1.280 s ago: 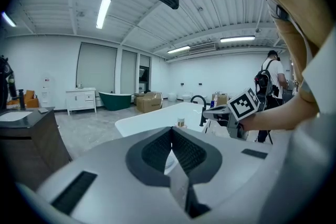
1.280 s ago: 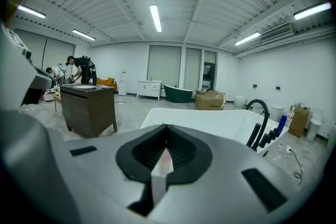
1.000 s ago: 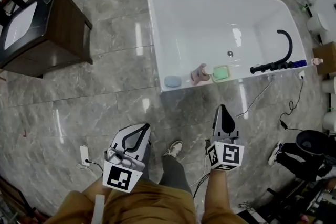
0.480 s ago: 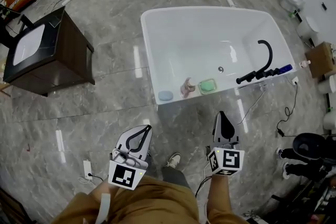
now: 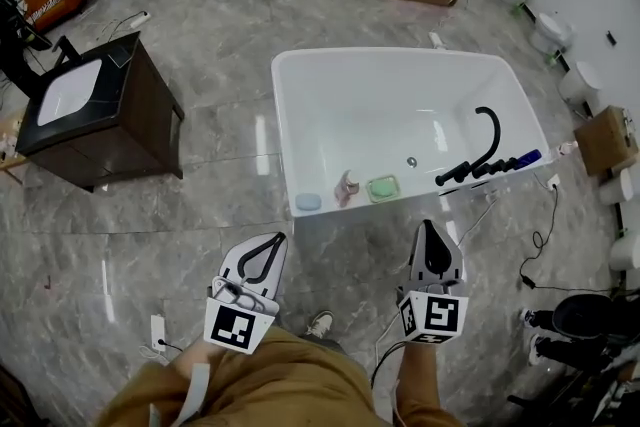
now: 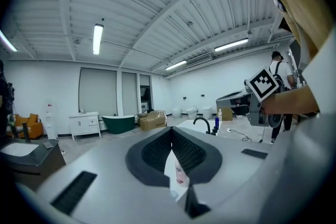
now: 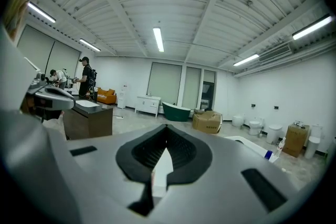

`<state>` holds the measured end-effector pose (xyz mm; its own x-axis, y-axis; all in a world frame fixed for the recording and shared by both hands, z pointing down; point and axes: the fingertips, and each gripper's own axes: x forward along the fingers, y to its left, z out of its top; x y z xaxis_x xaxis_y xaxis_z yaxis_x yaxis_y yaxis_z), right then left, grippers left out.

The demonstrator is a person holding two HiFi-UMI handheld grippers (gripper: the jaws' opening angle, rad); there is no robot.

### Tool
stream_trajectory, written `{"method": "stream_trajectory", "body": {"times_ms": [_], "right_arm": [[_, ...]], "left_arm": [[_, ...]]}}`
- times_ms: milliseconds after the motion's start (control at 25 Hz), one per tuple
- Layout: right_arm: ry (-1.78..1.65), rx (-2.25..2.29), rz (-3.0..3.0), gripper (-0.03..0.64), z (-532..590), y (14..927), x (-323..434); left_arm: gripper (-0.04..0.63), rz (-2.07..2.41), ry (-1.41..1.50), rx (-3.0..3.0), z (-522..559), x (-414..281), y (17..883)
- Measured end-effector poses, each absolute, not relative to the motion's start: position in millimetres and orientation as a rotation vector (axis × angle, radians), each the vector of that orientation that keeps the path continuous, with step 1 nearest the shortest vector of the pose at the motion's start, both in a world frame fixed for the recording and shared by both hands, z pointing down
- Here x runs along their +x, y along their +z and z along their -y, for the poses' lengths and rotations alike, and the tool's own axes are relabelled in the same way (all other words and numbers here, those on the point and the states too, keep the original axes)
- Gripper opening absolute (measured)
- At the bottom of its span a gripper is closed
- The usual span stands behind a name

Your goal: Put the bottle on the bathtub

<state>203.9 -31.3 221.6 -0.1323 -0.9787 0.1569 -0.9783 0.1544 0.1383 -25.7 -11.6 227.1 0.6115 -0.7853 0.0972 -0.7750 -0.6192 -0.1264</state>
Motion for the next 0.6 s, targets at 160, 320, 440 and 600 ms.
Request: {"method": "stream_trajectory", "body": {"times_ms": [160,320,440,600], "right_arm": [[-0.056,1.917,2.246,0.005,26.2,198.4,204.4],[-0.083,1.923,2.259,0.005,22.5,184.3,209.6],[-0.110,1.916,2.271,0.005,20.8,174.2,211.9],[-0.141,1.928,2.289,0.005,18.5,161.0,215.5]], "left_arm": [[0.008,-1.353,-0.187,-2.741,10.4,-22.8,212.9],[0.008,-1.383,-0.179,-2.724,10.9,-25.6,208.0],[0.008,-1.416,-0.187,-2.715,12.2,-32.0,206.8],[0.008,-1.454,-0.184,-2.715,16.9,-38.2,203.9]]}}
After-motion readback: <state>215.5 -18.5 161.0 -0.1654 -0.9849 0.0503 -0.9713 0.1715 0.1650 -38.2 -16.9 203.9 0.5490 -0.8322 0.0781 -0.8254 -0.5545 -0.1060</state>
